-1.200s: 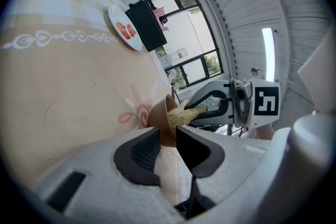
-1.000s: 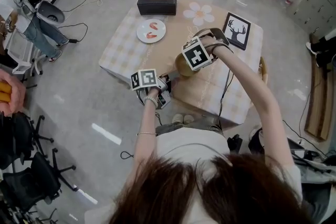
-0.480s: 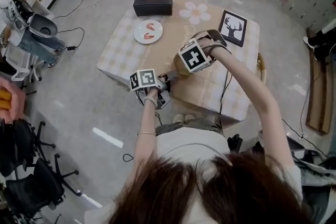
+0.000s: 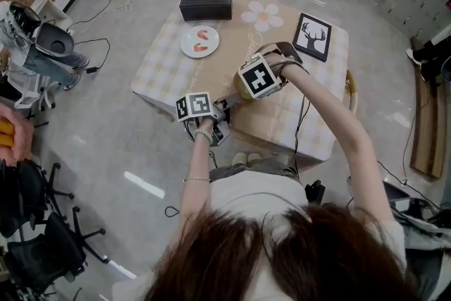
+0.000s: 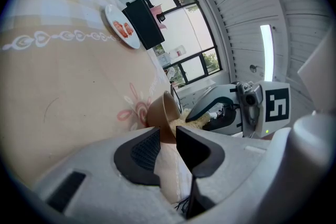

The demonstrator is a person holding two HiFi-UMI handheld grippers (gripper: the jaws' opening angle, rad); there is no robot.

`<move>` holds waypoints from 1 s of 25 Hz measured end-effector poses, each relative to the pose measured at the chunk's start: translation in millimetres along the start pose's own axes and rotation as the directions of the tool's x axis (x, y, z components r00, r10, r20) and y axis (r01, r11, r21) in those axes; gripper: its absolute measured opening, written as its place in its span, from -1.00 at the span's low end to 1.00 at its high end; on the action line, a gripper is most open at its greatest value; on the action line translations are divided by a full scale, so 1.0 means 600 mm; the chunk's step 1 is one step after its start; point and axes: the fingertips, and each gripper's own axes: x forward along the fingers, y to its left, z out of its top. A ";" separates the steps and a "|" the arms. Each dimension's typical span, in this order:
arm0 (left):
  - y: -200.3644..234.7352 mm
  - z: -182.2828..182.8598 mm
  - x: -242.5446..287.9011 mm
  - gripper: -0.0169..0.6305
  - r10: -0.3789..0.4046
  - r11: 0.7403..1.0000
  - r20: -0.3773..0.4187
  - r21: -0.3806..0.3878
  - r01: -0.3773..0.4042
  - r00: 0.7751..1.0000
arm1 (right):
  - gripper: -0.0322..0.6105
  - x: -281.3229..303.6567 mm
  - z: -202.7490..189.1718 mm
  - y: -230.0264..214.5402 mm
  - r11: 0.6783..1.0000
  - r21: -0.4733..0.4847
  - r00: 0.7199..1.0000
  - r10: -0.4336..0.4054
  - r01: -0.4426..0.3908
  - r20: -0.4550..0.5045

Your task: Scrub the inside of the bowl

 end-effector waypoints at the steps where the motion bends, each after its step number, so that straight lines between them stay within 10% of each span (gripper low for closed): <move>1: 0.000 0.000 -0.001 -0.63 -0.001 1.000 -0.001 0.001 0.001 1.000 | -0.62 0.000 0.003 -0.001 1.000 0.001 1.000 -0.001 0.001 0.006; 25: 0.003 0.002 -0.007 -0.63 -0.010 1.000 0.011 -0.010 0.010 1.000 | -0.62 0.003 0.028 -0.049 0.997 0.020 0.994 -0.076 0.074 0.073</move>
